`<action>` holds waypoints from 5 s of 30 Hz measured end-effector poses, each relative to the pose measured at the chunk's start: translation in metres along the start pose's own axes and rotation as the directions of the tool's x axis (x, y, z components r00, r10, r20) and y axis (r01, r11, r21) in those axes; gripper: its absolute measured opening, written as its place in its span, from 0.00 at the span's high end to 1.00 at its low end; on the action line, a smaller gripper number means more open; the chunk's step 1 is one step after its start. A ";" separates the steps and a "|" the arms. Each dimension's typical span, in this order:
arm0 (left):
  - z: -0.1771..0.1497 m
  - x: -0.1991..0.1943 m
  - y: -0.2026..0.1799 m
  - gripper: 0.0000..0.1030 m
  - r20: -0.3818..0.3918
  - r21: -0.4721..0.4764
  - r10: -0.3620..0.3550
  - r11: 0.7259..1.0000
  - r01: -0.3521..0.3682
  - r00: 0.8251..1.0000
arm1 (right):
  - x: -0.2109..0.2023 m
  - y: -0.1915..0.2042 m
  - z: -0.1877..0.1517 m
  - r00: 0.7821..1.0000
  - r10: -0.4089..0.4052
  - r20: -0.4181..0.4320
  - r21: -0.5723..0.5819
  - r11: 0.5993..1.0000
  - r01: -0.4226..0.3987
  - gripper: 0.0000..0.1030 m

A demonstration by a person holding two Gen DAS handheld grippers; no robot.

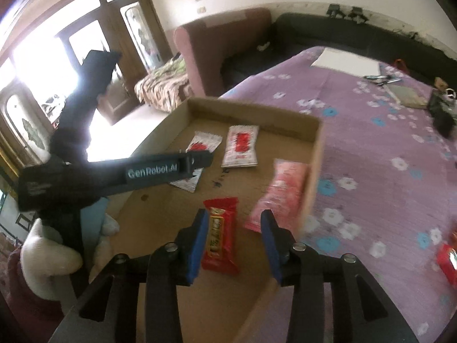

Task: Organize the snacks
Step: 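Release the white packet into the box with the left gripper while the right releases the red bar, then grasp a small red candy with the right gripper while the left grasps a green clear-wrapped candy, then carry both candies over the box and open both grippers to drop them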

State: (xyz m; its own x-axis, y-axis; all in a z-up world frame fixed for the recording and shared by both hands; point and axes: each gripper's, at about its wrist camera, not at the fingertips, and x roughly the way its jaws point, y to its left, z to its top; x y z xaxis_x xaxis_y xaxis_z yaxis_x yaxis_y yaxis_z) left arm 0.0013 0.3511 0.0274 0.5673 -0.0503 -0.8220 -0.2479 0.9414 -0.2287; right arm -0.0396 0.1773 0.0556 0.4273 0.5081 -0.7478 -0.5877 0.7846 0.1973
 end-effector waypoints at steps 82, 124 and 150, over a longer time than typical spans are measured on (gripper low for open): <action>-0.148 -0.080 -0.160 0.81 0.008 0.196 -0.327 0.927 0.319 0.945 | -0.129 -0.190 -0.143 0.921 -0.385 0.060 0.342 0.875 0.344 0.81; -0.087 -0.070 0.022 0.80 0.119 -0.055 -0.017 0.998 0.024 0.993 | -0.019 0.055 -0.051 0.997 0.069 -0.044 -0.071 0.995 -0.072 0.82; -0.099 -0.106 0.001 0.44 0.152 -0.075 -0.067 0.994 0.079 0.986 | -0.066 0.000 -0.059 0.997 0.044 0.064 0.043 0.998 -0.047 0.68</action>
State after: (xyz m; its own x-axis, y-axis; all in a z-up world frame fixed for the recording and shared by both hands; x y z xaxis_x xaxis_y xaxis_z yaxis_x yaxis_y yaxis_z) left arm -0.1370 0.3243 0.0623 0.6956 -0.0616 -0.7158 -0.2603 0.9070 -0.3310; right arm -0.1082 0.1231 0.0675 0.4441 0.5636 -0.6965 -0.5771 0.7746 0.2587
